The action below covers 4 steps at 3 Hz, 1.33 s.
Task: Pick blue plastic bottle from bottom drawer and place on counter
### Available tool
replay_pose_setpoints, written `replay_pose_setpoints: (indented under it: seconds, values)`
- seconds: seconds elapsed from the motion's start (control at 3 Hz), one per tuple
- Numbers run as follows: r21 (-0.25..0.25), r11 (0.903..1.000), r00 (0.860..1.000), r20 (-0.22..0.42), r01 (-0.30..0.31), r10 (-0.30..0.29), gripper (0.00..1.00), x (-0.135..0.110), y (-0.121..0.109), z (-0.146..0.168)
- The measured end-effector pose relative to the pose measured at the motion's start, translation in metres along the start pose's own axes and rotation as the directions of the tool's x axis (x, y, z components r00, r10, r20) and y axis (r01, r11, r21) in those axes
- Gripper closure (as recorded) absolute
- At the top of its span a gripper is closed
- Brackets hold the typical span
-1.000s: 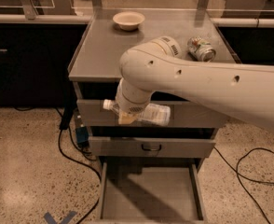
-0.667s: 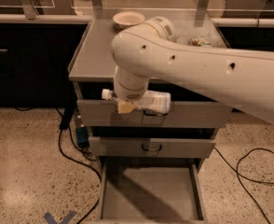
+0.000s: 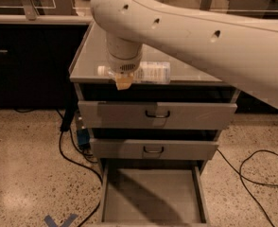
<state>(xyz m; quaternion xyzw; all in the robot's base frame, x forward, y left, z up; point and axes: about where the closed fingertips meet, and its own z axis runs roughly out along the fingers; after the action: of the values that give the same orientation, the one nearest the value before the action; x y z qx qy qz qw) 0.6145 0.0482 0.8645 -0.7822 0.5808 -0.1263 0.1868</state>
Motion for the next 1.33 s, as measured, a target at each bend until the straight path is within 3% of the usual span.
replay_pose_setpoints:
  seconds: [1.0,1.33]
  values:
    - [0.023,0.9997,1.000,-0.006,0.011,-0.011,1.00,0.070,-0.106,0.013]
    - [-0.023,0.9996,0.999,0.039,-0.018,0.019,1.00,0.092,-0.123,0.047]
